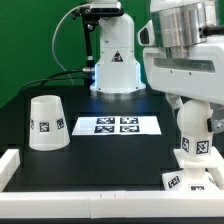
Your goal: Assemble lamp
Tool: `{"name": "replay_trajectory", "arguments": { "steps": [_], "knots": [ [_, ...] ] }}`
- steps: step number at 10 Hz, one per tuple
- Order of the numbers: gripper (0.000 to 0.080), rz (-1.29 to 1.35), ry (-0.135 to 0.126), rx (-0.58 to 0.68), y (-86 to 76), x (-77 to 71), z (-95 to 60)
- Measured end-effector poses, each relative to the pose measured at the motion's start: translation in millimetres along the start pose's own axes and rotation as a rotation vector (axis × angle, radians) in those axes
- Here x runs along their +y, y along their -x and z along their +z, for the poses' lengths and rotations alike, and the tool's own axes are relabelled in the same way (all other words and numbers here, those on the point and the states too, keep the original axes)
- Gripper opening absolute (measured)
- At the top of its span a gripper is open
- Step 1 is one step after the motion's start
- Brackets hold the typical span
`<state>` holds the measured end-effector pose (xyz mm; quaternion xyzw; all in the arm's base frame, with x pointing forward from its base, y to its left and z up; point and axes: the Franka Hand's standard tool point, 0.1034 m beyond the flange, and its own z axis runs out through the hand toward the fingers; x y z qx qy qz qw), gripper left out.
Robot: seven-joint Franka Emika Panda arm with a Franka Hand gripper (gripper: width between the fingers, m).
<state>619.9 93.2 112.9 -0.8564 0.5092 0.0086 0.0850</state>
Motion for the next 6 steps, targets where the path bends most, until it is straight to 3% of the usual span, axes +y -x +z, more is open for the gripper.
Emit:
{"name": "replay_trajectory", "arguments": {
  "steps": [3,4,5,6],
  "knots": [
    [0.0699,-0.186,0.003,0.003,-1.2,0.6,0.0],
    [0.0699,-0.305,0.014,0.012,-1.5,1.0,-0.4],
    [0.0699,-0.542,0.058,0.044,0.8,0.6,-1.1],
    [0.0699,-0.769,0.085,0.052,3.2,0.0,-0.6]
  ]
}}
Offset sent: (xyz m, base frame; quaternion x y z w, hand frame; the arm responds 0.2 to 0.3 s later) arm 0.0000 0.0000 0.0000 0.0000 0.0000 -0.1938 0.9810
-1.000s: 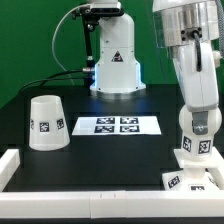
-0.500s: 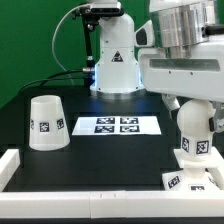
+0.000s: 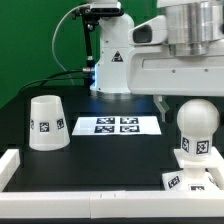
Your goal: Assemble lamp
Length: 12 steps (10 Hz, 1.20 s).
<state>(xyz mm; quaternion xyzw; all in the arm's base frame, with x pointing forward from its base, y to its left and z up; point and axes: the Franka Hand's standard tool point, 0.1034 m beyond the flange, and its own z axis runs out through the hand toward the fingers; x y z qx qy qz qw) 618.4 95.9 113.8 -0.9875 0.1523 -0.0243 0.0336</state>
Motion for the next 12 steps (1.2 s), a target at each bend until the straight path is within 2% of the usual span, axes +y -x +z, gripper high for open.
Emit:
{"name": "replay_trajectory", "arguments": {
  "steps": [1,4,6,8,9,12],
  "knots": [
    [0.0699,-0.148,0.007,0.0,0.7,-0.7,0.4],
    [0.0699,-0.274,0.015,0.001,-0.8,3.8,0.9],
    [0.0699,-0.664,0.064,0.056,1.5,0.9,8.6],
    [0.0699,-0.651,0.064,0.057,-0.1,2.4,8.1],
    [0.0577,-0.635,0.064,0.058,-0.2,2.6,8.2],
    [0.0571,-0.472,0.057,0.062,-0.2,2.5,8.1]
  ]
}}
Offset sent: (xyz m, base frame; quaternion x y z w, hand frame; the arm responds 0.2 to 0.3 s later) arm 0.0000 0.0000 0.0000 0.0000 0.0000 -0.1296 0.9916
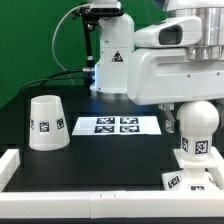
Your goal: Assemble lamp
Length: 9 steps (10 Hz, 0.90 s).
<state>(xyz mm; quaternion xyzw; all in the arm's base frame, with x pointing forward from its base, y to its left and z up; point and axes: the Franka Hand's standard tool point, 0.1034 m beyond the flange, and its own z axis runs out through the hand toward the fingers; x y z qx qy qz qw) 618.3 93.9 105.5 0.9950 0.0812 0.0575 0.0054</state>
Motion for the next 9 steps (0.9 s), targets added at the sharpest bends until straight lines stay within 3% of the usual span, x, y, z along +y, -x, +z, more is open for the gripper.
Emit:
{"name": "replay_trajectory", "arguments": {
  "steps": [4,7,9],
  "knots": [
    [0.0571,0.487,0.0,0.011,-1.2,1.8,-0.4],
    [0.0573,0.878,0.002,-0.057,-3.1,0.4,-0.3],
    [0.0573,1.139,-0.012,-0.076,-5.1,-0.5,-0.6]
  ]
}}
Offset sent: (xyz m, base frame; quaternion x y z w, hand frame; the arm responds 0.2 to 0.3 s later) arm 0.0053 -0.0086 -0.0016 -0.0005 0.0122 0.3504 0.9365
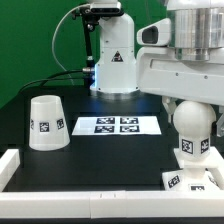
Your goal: Assemble lamp
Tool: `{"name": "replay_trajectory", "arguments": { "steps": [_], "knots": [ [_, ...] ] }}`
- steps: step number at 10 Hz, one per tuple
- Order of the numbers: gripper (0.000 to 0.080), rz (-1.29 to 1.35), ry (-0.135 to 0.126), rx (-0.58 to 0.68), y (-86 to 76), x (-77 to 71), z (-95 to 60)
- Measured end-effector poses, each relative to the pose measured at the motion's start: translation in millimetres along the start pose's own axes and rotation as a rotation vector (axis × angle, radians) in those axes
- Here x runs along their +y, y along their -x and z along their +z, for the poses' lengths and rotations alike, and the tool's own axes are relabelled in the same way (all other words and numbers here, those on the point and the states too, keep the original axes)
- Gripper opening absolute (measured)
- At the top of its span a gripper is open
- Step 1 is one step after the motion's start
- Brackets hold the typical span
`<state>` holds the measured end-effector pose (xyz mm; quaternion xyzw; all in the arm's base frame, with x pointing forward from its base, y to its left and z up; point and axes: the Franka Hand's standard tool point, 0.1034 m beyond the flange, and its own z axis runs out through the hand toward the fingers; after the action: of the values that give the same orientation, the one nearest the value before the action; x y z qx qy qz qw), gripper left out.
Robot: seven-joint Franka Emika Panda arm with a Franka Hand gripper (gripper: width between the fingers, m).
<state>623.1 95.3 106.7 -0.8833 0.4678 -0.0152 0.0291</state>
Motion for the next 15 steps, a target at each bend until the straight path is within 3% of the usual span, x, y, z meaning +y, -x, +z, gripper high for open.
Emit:
{"name": "replay_trajectory", "arguments": {
  "steps": [3,6,7,8,11,15],
  "knots": [
    [0.0573,0.255,-0.011,-0.019,-0.8,0.4,-1.1],
    [0.0573,0.291,-0.017,-0.033,-2.1,1.9,-0.8],
    [0.0674,0.21,-0.02,-0.033,-3.0,2.2,-1.2],
    [0.0692,0.072,-0.03,-0.038,-5.7,2.6,-3.2],
    [0.0698,-0.234,-0.06,-0.026,5.6,-1.6,-13.0],
    [0.0699,-0.552,-0.049,-0.007,0.6,1.7,-11.0]
  ]
}}
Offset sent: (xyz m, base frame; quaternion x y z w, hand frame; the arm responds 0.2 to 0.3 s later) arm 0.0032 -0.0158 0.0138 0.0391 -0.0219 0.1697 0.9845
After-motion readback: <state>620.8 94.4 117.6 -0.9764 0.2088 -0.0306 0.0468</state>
